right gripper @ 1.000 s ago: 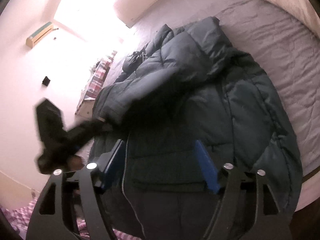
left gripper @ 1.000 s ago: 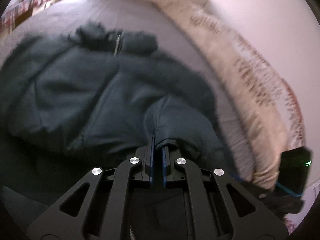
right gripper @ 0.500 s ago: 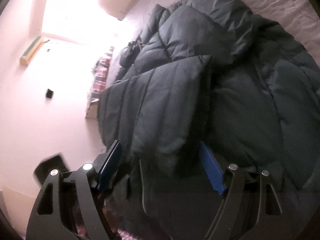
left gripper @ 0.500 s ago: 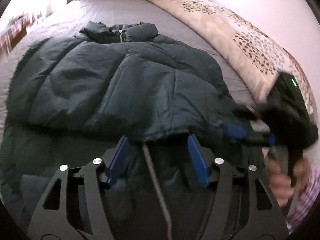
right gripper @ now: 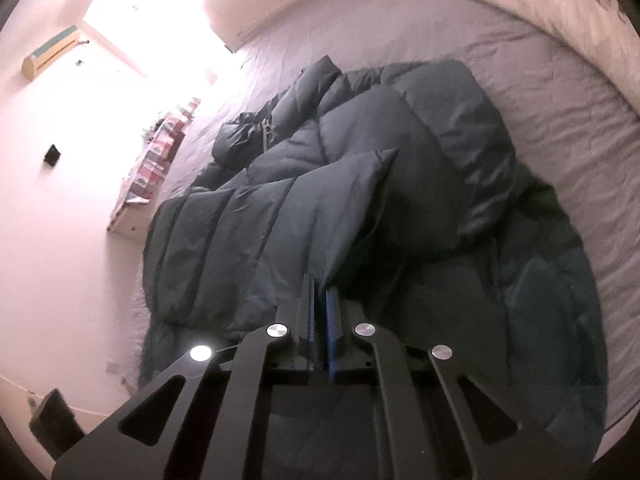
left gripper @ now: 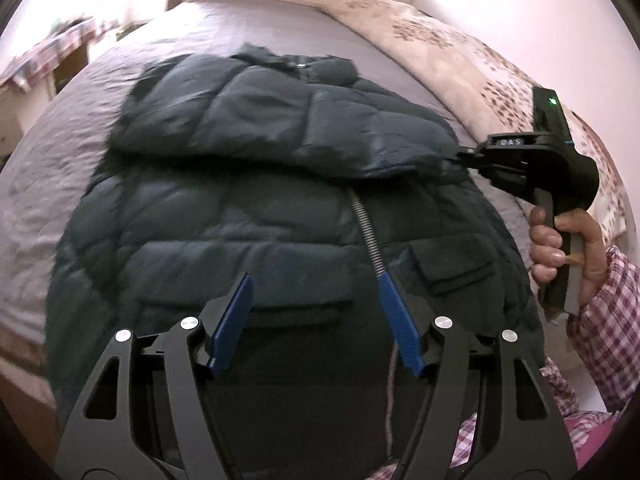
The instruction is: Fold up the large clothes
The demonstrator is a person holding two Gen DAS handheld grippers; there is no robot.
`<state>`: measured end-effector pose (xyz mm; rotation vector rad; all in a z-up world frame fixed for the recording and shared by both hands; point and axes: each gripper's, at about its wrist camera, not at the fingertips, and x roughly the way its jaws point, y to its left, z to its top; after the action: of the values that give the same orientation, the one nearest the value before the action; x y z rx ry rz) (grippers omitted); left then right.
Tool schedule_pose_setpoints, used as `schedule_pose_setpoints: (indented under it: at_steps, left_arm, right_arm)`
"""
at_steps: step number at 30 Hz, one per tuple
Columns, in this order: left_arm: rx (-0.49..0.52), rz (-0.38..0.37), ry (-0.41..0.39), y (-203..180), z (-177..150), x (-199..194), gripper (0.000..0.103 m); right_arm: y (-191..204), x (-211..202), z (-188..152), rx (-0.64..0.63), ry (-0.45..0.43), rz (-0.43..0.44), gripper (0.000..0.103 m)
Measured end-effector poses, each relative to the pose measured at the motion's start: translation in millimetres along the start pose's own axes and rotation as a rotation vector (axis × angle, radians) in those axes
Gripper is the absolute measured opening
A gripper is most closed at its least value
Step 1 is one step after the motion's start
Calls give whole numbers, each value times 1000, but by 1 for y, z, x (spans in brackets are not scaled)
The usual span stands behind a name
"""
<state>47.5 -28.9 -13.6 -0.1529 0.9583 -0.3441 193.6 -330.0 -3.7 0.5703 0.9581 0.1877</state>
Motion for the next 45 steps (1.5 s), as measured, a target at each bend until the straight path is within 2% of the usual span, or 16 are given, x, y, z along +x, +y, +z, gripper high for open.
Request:
schedule_pose_setpoints:
  at_steps: [4, 8, 12, 13, 15, 20, 22, 24, 30, 33, 37, 38, 41, 45]
  left_arm:
    - [-50, 45, -9, 21, -9, -12, 65]
    - [-90, 103, -12, 42, -16, -21, 68]
    - [-118, 191, -24, 67, -18, -39, 73]
    - [-123, 211, -31, 72, -18, -44, 74]
    - [-141, 261, -42, 88, -21, -56, 76]
    - [-196, 336, -26, 123, -33, -76, 76]
    - [-236, 327, 4, 138, -44, -82, 76]
    - [-264, 312, 29, 147, -54, -84, 76]
    - [-283, 236, 96, 143, -80, -72, 76]
    - [-277, 208, 121, 139, -86, -60, 76]
    - [-297, 175, 157, 142, -90, -48, 76]
    - [-312, 161, 168, 144, -91, -44, 76]
    - [-344, 123, 175, 150, -95, -43, 76]
    - [-387, 72, 157, 156, -100, -45, 75]
  right_arm:
    - [-2, 9, -1, -16, 7, -66, 4]
    - [-11, 29, -11, -28, 80, -120, 5]
    - [-18, 31, -11, -7, 105, -108, 15]
    - [-21, 26, -12, 10, 101, -90, 17]
    - [-22, 15, -13, 9, 86, -74, 30]
    - [-22, -26, -28, -65, 38, -79, 44]
    - [-25, -47, -42, -96, 21, -77, 48]
    - [-28, -63, -56, -116, 10, -83, 58]
    - [-40, -98, -93, -140, 18, -98, 60]
    - [-50, -109, -103, -124, 27, -102, 69]
    - [-61, -123, -113, -117, 32, -136, 71]
    - [-65, -127, -116, -114, 33, -144, 74]
    - [-82, -141, -124, -79, 34, -158, 81]
    - [-106, -155, -135, -8, 52, -153, 83]
